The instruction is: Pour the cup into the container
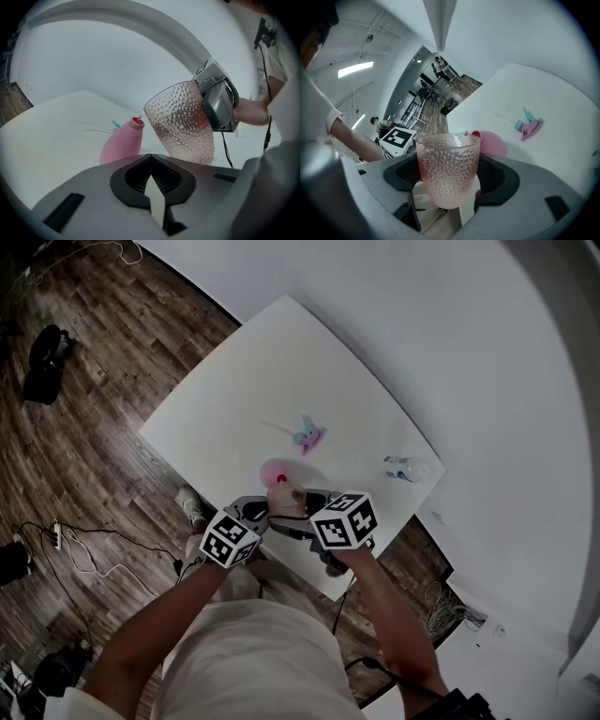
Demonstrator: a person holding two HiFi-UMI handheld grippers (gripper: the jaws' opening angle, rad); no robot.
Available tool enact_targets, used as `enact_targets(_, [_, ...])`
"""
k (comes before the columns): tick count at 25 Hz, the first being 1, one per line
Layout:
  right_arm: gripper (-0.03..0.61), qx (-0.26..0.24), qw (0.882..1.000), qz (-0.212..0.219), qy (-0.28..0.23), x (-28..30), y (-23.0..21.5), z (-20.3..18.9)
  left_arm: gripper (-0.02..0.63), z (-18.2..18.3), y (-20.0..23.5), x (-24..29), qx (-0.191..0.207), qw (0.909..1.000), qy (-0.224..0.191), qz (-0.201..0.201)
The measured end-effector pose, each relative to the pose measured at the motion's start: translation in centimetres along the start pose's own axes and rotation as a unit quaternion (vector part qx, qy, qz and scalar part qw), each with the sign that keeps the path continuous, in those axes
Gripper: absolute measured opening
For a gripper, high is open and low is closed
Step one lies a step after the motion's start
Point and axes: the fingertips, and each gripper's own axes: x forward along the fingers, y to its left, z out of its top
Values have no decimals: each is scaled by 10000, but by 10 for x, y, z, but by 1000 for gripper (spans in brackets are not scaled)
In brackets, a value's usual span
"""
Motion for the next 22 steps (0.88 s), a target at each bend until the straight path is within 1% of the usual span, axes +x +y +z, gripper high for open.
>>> enact_targets(7, [360, 87, 10000, 15, 37, -2, 0, -1, 11, 1, -3, 1, 23, 10000, 10, -34])
enact_targets(22, [360, 80, 9999, 5, 153, -2, 3, 0, 11, 2, -4, -2, -8, 10000, -32, -29])
